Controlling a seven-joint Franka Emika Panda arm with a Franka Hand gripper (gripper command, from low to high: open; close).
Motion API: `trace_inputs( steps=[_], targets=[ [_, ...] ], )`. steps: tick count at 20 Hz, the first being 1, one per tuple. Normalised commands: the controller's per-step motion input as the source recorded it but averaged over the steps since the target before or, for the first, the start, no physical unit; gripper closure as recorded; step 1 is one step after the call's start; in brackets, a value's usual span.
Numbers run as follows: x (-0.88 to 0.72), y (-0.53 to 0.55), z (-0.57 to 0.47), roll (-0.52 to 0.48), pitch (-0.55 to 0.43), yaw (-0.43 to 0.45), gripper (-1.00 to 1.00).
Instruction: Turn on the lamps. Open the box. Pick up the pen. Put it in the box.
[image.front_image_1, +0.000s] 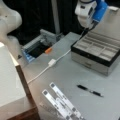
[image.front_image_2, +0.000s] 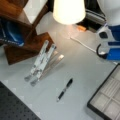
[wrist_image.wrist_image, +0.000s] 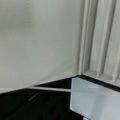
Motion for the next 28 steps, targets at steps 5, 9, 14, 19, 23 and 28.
trace_inputs(
  steps=[5, 9, 14, 19, 23, 28],
  targets=[
    [0.48, -0.36, 0.10, -0.370, 0.126, 0.432, -1.00],
    [0.42, -0.22, 0.02, -0.680, 0.044, 0.474, -1.00],
    [0.41, -0.28, 0.03, -0.472, 0.061, 0.418, -1.00],
    [0.37, -0.34, -0.06, -0.271, 0.059, 0.409, -1.00],
    [0.33, -0.25, -0.06, -0.165, 0.061, 0.293, -1.00],
    [0.28, -0.13, -0.04, -0.150, -0.008, 0.425, -1.00]
  ],
)
